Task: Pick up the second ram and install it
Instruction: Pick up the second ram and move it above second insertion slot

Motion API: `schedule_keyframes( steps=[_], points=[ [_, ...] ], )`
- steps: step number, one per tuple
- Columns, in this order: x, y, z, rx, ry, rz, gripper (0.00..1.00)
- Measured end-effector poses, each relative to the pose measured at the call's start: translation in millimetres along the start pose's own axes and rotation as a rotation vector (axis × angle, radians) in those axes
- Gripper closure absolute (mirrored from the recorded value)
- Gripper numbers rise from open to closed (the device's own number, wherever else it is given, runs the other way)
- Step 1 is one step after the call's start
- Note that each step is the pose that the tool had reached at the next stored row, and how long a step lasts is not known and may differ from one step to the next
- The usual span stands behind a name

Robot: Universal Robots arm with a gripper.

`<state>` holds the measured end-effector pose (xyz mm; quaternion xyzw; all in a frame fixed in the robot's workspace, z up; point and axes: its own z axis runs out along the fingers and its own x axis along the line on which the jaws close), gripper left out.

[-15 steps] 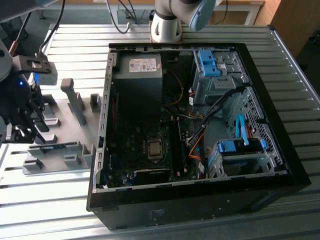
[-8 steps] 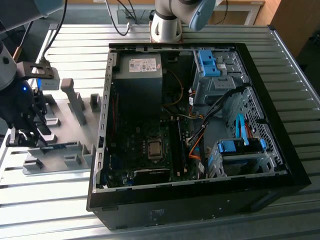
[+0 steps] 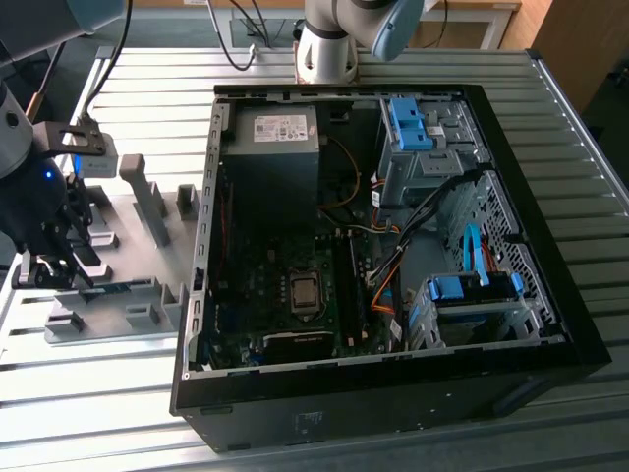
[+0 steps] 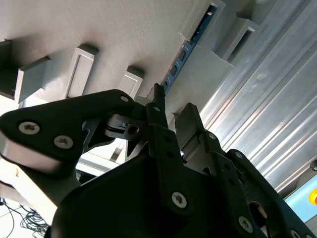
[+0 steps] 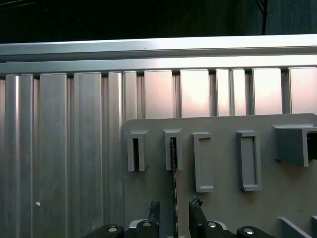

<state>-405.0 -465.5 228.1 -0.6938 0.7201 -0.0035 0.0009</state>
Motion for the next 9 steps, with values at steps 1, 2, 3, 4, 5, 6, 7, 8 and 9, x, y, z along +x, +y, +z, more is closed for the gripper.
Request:
schedule_keyframes(
  steps=[1, 2, 3, 4, 5, 6, 7, 8, 9],
  points=[
    [0.0, 0.0, 0.2, 0.0001, 0.0003, 0.0, 0.64],
    [0.0, 0.0, 0.3, 0.0001, 0.0006, 0.0, 0.64],
    [0.0, 0.0, 0.4, 0.0001, 0.0007, 0.0, 0.64],
    [0.0, 0.0, 0.4, 0.0, 0.0007, 0.0, 0.64],
    [0.0, 0.0, 0.4, 0.0, 0.0008, 0.0, 0.64],
    [0.0, 0.0, 0.4, 0.0001, 0.0007, 0.0, 0.64],
    [0.0, 0.0, 0.5, 0.0002, 0.0007, 0.0, 0.64],
    [0.0, 0.0, 0.5, 0.0001, 0.0007, 0.0, 0.64],
    [0.0, 0.0, 0.5, 0.0002, 0.0007, 0.0, 0.64]
  ],
)
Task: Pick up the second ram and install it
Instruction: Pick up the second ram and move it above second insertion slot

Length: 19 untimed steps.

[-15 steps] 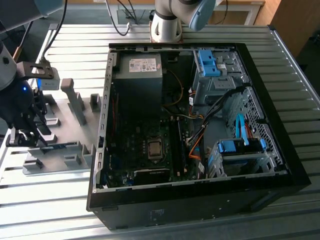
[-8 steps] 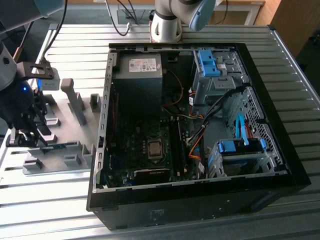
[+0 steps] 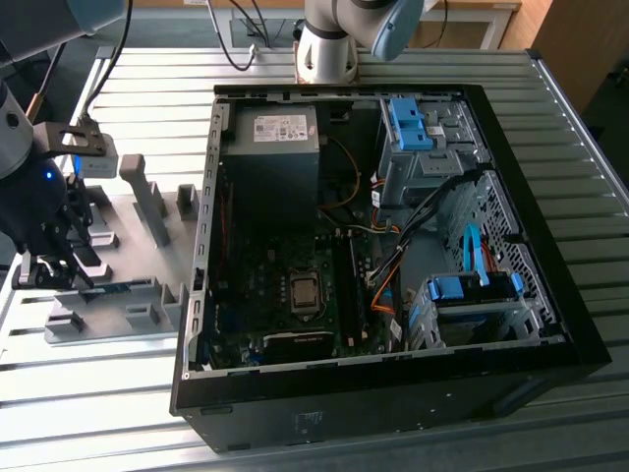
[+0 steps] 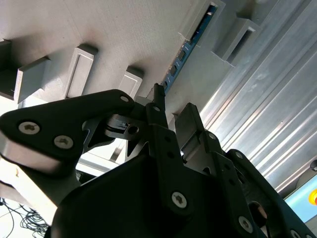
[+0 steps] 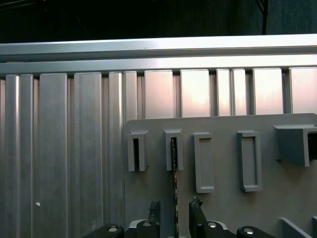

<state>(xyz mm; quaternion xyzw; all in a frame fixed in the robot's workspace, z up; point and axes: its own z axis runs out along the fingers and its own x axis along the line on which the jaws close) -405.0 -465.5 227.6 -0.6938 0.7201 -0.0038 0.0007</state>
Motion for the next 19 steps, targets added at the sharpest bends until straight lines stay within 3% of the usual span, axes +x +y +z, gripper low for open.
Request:
schedule_keyframes(
  steps=[4, 9, 16, 19],
  points=[
    [-0.1, 0.0, 0.8, -0.0011, -0.0002, 0.0, 0.64],
    [-0.1, 0.1, 6.3, -0.0184, 0.0006, 0.0, 0.64],
    [-0.1, 0.1, 18.7, -0.0193, 0.0006, -0.001, 0.64],
    [0.0, 0.1, 19.2, -0.0196, 0.0008, -0.001, 0.64]
  ],
)
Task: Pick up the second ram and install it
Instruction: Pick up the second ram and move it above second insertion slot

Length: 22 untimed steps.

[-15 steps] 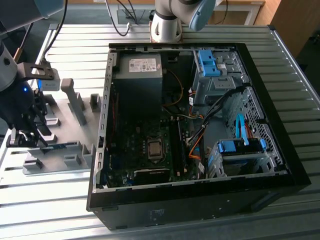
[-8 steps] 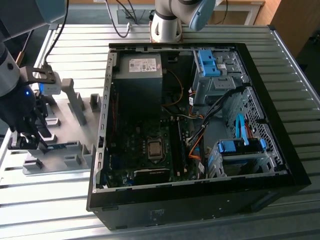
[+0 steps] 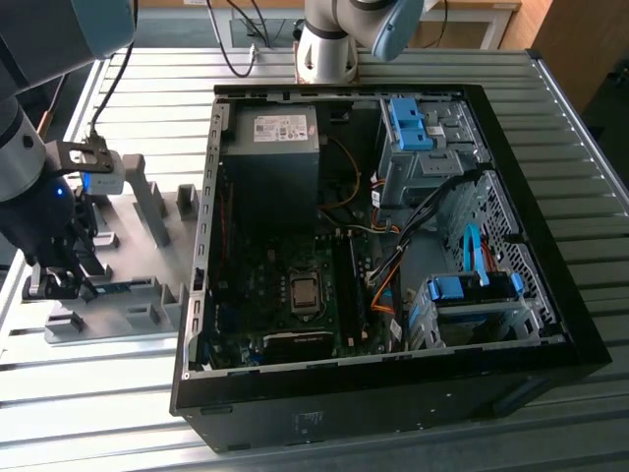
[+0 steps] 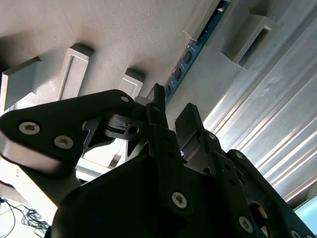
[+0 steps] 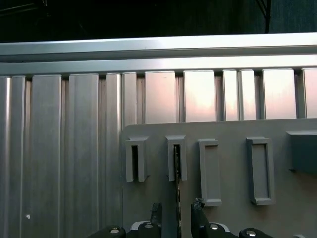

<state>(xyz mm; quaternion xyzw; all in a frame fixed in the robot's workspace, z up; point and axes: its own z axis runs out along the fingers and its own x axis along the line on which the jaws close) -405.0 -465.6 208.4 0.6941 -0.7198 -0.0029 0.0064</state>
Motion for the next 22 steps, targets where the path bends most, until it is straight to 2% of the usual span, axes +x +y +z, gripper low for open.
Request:
schedule_keyframes(
  steps=[5, 11, 14, 16, 17, 22],
  points=[
    [0.0, -0.1, 0.9, 0.0006, -0.0001, -0.002, 0.64],
    [-0.1, -0.3, 7.3, 0.0013, 0.0003, -0.027, 0.64],
    [-0.1, -0.3, 7.9, 0.0012, 0.0005, -0.029, 0.64],
    [-0.1, -0.4, 8.0, 0.0017, 0.0004, -0.029, 0.65],
    [-0.1, -0.5, 8.3, 0.0019, 0.0002, -0.029, 0.72],
    [-0.1, -1.0, 12.3, 0.0023, -0.001, -0.029, 0.72]
  ],
)
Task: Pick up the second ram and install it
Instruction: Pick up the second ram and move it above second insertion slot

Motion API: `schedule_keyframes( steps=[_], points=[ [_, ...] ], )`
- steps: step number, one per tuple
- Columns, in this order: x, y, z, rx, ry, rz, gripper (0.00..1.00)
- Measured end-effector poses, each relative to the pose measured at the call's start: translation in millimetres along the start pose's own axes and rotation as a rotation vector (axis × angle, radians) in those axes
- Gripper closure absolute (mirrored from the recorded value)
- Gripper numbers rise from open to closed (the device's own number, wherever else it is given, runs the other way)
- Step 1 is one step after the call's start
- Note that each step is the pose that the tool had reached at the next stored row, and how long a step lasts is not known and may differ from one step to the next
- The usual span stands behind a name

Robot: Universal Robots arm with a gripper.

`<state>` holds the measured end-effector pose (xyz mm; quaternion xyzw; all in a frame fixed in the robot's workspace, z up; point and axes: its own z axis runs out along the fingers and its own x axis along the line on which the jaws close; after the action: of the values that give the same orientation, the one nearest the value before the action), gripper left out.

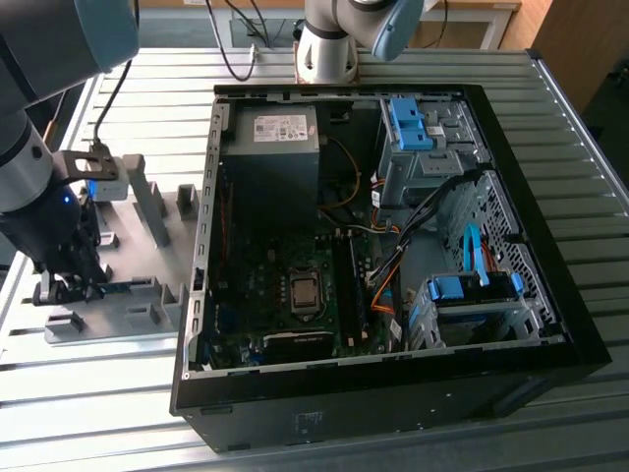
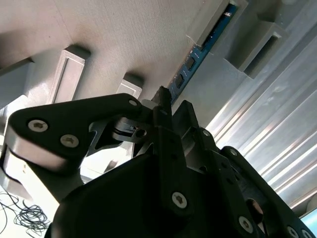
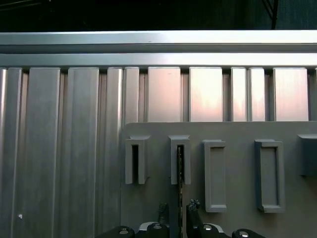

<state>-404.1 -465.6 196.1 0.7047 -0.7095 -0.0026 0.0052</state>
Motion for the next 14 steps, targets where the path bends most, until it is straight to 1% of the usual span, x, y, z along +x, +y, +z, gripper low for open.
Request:
schedule_keyframes(
  steps=[3, 9, 14],
  points=[
    [0.0, -1.0, 1.9, 0.0003, -0.0001, 0.0, 0.72],
    [-0.1, -1.7, 5.4, 0.0002, -0.0037, 0.0, 0.72],
    [-0.1, -1.7, 5.9, 0.0002, -0.004, 0.0, 0.74]
  ],
)
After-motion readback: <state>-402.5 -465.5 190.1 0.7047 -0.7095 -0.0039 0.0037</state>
